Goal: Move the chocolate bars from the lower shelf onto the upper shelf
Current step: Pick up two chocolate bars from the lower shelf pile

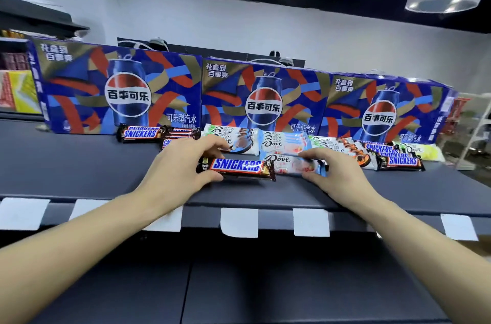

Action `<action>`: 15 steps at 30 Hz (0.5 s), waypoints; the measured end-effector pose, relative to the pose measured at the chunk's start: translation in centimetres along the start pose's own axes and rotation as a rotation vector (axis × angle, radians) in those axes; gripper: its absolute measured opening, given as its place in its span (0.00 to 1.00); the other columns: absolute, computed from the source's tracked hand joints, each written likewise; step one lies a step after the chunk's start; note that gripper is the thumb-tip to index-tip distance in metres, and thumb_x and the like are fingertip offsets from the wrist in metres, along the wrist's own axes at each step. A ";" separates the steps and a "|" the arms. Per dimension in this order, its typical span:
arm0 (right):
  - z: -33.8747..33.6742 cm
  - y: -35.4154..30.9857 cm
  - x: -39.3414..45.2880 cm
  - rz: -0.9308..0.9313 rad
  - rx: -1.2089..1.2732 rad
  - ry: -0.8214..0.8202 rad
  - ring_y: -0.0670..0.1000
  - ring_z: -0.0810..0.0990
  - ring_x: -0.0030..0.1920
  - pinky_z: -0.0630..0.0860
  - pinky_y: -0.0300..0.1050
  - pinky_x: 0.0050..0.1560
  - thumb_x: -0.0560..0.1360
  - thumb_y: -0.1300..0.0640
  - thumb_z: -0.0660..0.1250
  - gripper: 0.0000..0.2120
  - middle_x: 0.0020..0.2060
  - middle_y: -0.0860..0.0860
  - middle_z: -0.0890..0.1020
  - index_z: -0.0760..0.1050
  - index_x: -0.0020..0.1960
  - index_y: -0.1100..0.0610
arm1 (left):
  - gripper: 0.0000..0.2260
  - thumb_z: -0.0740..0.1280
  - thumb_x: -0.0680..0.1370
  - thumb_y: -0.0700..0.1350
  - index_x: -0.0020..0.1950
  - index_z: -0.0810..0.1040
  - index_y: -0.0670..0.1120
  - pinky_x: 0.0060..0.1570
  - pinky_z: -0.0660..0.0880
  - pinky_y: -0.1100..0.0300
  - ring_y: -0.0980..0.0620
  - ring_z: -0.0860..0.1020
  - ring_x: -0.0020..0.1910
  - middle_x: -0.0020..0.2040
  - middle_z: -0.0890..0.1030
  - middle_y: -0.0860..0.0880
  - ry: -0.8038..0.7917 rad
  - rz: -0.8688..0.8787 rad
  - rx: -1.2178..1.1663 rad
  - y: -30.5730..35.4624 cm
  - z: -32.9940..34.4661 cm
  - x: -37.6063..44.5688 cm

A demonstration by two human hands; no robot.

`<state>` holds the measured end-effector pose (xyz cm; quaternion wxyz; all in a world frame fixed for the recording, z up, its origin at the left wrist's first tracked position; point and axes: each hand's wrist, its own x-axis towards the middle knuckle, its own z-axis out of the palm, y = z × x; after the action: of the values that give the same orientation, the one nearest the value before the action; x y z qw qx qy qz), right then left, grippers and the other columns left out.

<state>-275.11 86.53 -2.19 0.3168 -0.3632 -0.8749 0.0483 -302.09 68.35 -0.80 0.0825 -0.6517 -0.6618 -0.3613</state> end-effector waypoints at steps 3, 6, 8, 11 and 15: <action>0.6 0.9 1.8 0.006 -0.064 -0.017 0.48 0.77 0.60 0.66 0.35 0.54 0.72 0.54 0.74 0.17 0.57 0.44 0.82 0.79 0.60 0.49 | 0.22 0.77 0.68 0.49 0.59 0.74 0.60 0.55 0.72 0.53 0.59 0.76 0.53 0.48 0.81 0.64 -0.005 -0.002 0.006 -1.0 0.6 1.6; 1.0 1.6 3.6 -0.011 -0.095 -0.016 0.49 0.78 0.58 0.70 0.40 0.55 0.72 0.55 0.74 0.16 0.56 0.44 0.82 0.80 0.59 0.50 | 0.22 0.77 0.68 0.49 0.58 0.74 0.59 0.56 0.72 0.53 0.58 0.76 0.53 0.48 0.81 0.64 0.008 -0.003 0.030 -1.8 1.2 2.9; 1.4 1.9 4.5 -0.018 -0.097 -0.012 0.49 0.78 0.55 0.73 0.43 0.55 0.72 0.55 0.74 0.14 0.54 0.44 0.83 0.81 0.57 0.49 | 0.22 0.77 0.68 0.50 0.58 0.74 0.60 0.55 0.73 0.52 0.58 0.76 0.52 0.48 0.81 0.64 0.020 -0.008 0.045 -2.3 1.4 3.6; 2.1 2.6 5.6 -0.038 -0.126 -0.012 0.47 0.78 0.51 0.74 0.43 0.49 0.73 0.51 0.73 0.12 0.51 0.41 0.82 0.80 0.56 0.46 | 0.21 0.77 0.68 0.50 0.56 0.74 0.60 0.53 0.72 0.54 0.58 0.76 0.51 0.48 0.81 0.64 0.032 -0.018 0.062 -2.8 1.7 4.5; 2.7 3.2 6.7 -0.032 -0.136 -0.013 0.47 0.78 0.50 0.73 0.43 0.47 0.73 0.48 0.72 0.11 0.50 0.41 0.82 0.80 0.55 0.46 | 0.21 0.77 0.68 0.49 0.56 0.74 0.59 0.52 0.71 0.56 0.58 0.76 0.50 0.47 0.81 0.64 0.044 -0.026 0.075 -3.4 2.0 5.2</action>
<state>-278.38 93.73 -1.80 0.2866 -0.3693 -0.8839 -0.0141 -305.20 74.09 -0.48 0.1164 -0.6313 -0.6814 -0.3515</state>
